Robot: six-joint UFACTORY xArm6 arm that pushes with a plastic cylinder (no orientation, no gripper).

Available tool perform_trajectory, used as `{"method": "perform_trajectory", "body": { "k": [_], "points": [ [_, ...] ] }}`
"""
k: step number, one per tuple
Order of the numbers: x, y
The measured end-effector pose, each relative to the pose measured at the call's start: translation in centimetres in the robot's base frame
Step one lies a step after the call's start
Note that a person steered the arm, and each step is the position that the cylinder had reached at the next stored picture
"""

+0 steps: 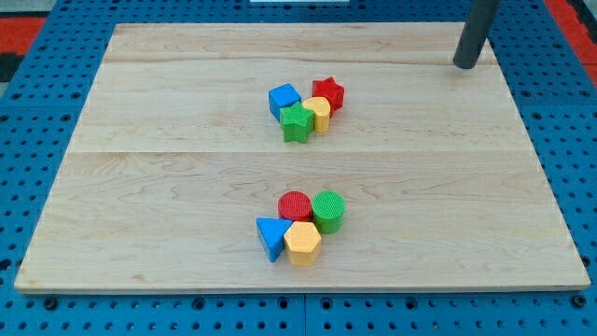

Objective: Point your arm to the bottom center of the board

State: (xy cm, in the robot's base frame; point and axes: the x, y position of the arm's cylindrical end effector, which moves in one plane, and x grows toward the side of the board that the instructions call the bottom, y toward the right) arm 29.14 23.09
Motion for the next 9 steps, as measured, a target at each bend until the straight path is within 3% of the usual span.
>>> {"method": "perform_trajectory", "body": {
  "k": [5, 9],
  "points": [
    [10.9, -0.8],
    [20.8, -4.9]
  ]
}}
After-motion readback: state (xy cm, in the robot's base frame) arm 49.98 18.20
